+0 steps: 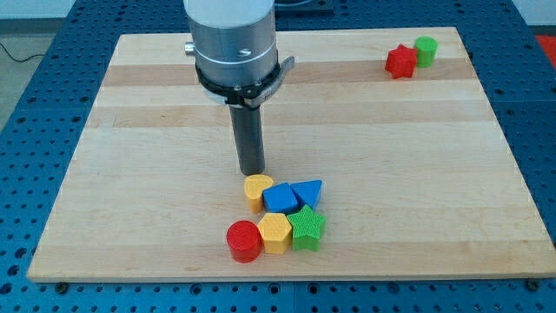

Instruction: Move the green circle closer to the yellow heart

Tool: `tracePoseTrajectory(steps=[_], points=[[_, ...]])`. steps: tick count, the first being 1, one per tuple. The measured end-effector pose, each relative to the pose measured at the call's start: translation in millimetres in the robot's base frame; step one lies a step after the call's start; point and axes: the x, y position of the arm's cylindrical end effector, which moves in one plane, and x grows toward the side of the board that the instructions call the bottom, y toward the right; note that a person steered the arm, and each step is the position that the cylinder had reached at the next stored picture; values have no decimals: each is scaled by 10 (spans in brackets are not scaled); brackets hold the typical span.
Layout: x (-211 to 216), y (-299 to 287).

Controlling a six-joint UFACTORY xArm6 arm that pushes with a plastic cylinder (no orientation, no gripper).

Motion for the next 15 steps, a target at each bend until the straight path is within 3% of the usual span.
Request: tracePoseTrajectory(steps=[2,3,4,6,7,8,9,10,12,14,15], points=[[213,0],[-7,2],[-335,382],[-725,2193],[-1187,2978],[-1901,3393],[-2350,3257],[-2371,2608],[-1739,1242],[-1856,1114],[-1608,701]])
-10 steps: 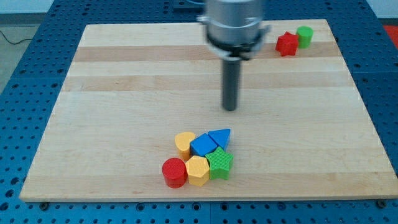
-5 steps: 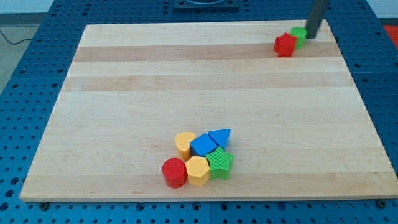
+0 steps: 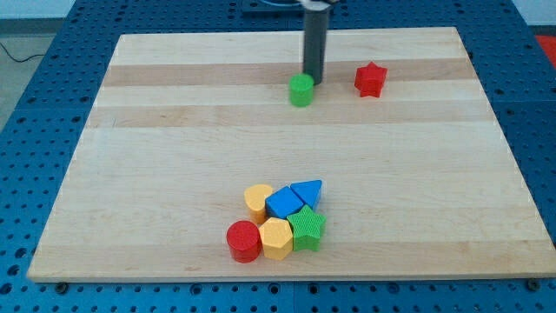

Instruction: Move the green circle closer to the yellow heart

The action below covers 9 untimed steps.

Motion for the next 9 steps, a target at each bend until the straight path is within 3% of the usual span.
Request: tracePoseTrajectory(steps=[2,4,5,7,8,9], points=[[862,-189],[444,-189],[440,-453],[1340,-828],[1405,-831],[911,-879]])
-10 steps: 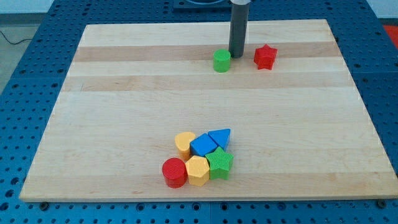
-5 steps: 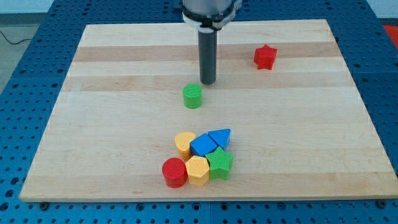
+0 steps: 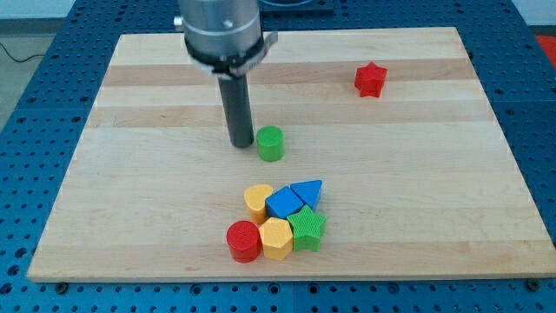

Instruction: Move the green circle closer to the yellow heart

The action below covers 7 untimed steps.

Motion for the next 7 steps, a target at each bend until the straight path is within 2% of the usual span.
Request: tracePoseTrajectory(steps=[1,2,4,7], points=[[-254,228],[-152,366],[319,366],[495,366]])
